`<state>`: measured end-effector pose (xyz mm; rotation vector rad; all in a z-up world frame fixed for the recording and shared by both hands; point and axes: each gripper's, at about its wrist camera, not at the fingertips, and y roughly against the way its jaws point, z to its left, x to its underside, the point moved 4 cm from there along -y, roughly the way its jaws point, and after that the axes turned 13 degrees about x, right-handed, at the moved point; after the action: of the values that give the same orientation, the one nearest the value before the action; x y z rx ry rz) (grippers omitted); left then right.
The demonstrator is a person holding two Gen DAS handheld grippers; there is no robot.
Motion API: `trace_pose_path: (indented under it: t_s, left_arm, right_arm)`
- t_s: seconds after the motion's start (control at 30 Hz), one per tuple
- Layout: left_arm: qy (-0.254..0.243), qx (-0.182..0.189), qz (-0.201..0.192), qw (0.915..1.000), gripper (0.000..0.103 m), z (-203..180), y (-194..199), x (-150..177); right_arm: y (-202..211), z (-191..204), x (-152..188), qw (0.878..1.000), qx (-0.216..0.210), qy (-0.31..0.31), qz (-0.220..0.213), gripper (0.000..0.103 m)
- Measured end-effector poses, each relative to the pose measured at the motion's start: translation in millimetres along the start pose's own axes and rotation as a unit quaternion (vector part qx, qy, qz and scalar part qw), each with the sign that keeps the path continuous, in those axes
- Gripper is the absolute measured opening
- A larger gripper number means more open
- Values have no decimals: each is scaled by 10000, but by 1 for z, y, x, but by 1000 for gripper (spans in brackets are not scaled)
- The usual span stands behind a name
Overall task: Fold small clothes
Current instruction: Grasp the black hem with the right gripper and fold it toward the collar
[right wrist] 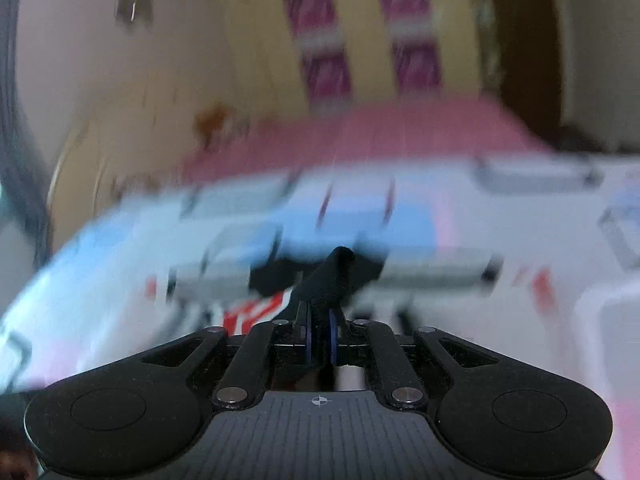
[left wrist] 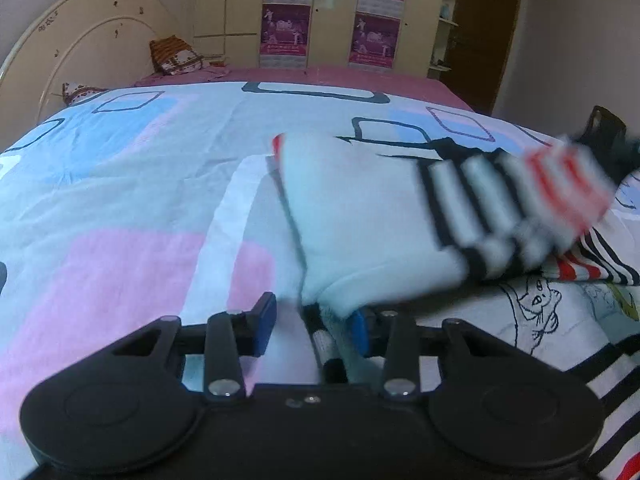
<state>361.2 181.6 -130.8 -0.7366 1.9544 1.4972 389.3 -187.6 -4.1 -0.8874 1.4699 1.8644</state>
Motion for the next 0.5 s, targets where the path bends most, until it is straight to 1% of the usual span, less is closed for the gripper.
trace_pose_path:
  t_s: [0.03, 0.07, 0.13, 0.17, 0.33, 0.5]
  left_arm:
    - [-37, 1, 4, 10000, 38, -1, -1, 0]
    - [-45, 3, 0, 10000, 38, -1, -1, 0]
    - [-28, 34, -4, 10000, 38, 0, -2, 0]
    - [-27, 56, -1, 10000, 38, 1, -1, 0]
    - [5, 120, 27, 9999, 38, 4, -2, -2]
    - [66, 181, 92, 9998, 38, 8, -4, -6]
  right_arm:
    - [7, -7, -4, 9997, 117, 25, -222, 7]
    - [3, -10, -3, 9996, 199, 121, -180, 7]
    - [-15, -19, 14, 9985, 358, 267, 323, 7]
    - [-18, -22, 23, 9980, 349, 283, 446, 7]
    - [-15, -27, 47, 9974, 378, 177, 590, 7]
    - [-13, -28, 62, 9957, 401, 113, 833, 7]
